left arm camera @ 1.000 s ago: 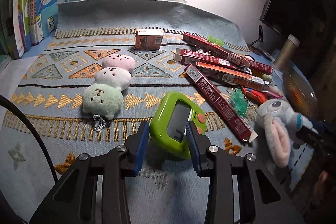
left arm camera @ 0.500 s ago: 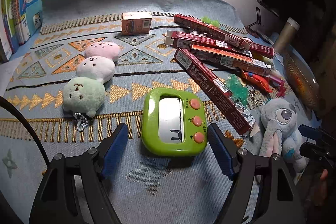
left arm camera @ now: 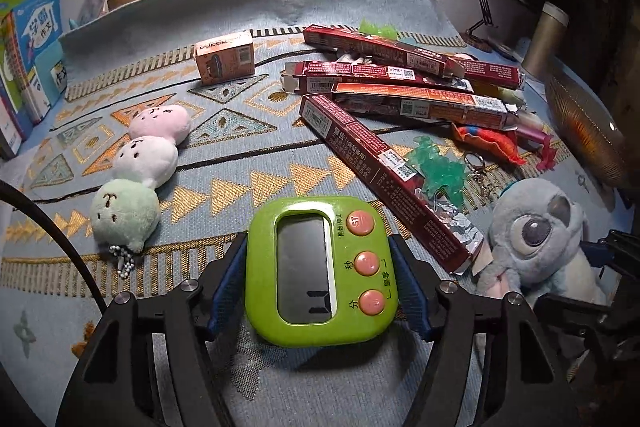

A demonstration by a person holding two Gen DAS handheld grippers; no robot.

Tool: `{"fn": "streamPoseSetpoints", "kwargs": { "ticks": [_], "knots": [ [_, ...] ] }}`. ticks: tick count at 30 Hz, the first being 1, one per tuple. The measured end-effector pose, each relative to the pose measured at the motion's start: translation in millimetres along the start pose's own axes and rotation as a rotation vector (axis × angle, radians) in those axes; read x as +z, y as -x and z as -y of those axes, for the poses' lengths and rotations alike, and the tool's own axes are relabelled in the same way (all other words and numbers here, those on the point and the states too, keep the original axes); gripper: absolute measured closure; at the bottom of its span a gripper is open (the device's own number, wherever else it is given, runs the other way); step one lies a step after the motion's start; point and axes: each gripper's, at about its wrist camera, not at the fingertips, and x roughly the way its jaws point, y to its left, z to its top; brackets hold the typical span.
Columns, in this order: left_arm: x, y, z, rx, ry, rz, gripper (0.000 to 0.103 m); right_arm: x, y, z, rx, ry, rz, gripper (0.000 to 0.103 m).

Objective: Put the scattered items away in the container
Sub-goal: 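Lower the timer and Stitch plush into the amber bowl and open both grippers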

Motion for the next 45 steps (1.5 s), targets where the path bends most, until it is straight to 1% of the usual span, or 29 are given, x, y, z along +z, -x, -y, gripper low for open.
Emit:
{"fn": "streamPoseSetpoints", "kwargs": {
  "ticks": [2, 3, 5, 8, 10, 14, 17, 26, 28, 30, 34, 37, 39, 41, 42, 43, 45],
  "knots": [
    [1.5, 9.5, 1.0, -0.044, 0.019, 0.025, 0.038, -2.0, -2.5, -5.5, 0.016, 0.012, 0.015, 0.046],
    [3.1, 14.7, 3.4, -0.050, 0.022, 0.037, 0.038, -3.3, -1.6, -7.7, 0.028, 0.017, 0.027, 0.052],
    [8.2, 26.3, 9.3, -0.059, 0.012, 0.071, 0.038, -3.7, 4.0, -9.9, 0.034, 0.021, 0.047, 0.053],
    [20.2, 44.9, 21.8, -0.084, -0.006, 0.132, 0.038, -0.8, 26.6, -1.7, 0.036, -0.008, 0.119, 0.054],
    [31.5, 56.3, 31.0, -0.112, -0.011, 0.168, 0.038, 2.4, 45.9, 9.6, 0.015, -0.033, 0.171, 0.054],
    [60.7, 68.9, 57.8, -0.183, -0.039, 0.216, 0.037, 8.1, 88.1, 43.6, -0.034, -0.099, 0.275, 0.054],
    [84.2, 70.0, 85.6, -0.239, -0.068, 0.233, 0.037, 13.9, 120.9, 74.4, -0.090, -0.135, 0.350, 0.054],
    [152.1, 51.4, 192.1, -0.421, -0.175, 0.257, 0.037, 29.8, 221.9, 169.1, -0.244, -0.279, 0.599, 0.054],
    [163.1, 43.9, 216.9, -0.456, -0.198, 0.252, 0.037, 32.9, 238.2, 188.5, -0.271, -0.312, 0.644, 0.054],
    [172.0, 33.7, 239.4, -0.498, -0.211, 0.240, 0.037, 36.4, 247.0, 206.4, -0.292, -0.343, 0.671, 0.054],
    [180.6, 2.2, 280.1, -0.576, -0.239, 0.161, 0.037, 42.8, 243.8, 244.3, -0.303, -0.412, 0.657, 0.054],
    [180.3, -26.5, 302.8, -0.605, -0.240, 0.098, 0.037, 45.1, 228.1, 265.9, -0.298, -0.461, 0.623, 0.052],
    [179.3, -46.6, 312.0, -0.640, -0.225, 0.039, 0.035, 47.3, 214.1, 277.5, -0.284, -0.481, 0.593, 0.049],
    [180.2, -64.8, 313.9, -0.666, -0.177, -0.038, 0.030, 48.4, 198.2, 287.6, -0.287, -0.516, 0.510, 0.044],
    [179.6, -71.4, 312.2, -0.678, -0.150, -0.072, 0.030, 45.8, 193.3, 292.1, -0.284, -0.540, 0.476, 0.042],
    [178.2, -74.5, 309.3, -0.686, -0.130, -0.094, 0.030, 40.9, 190.9, 295.8, -0.275, -0.563, 0.458, 0.040],
    [174.4, -76.0, 302.6, -0.679, -0.117, -0.101, 0.030, 26.4, 193.4, 297.6, -0.268, -0.591, 0.458, 0.034]
  ]
}}
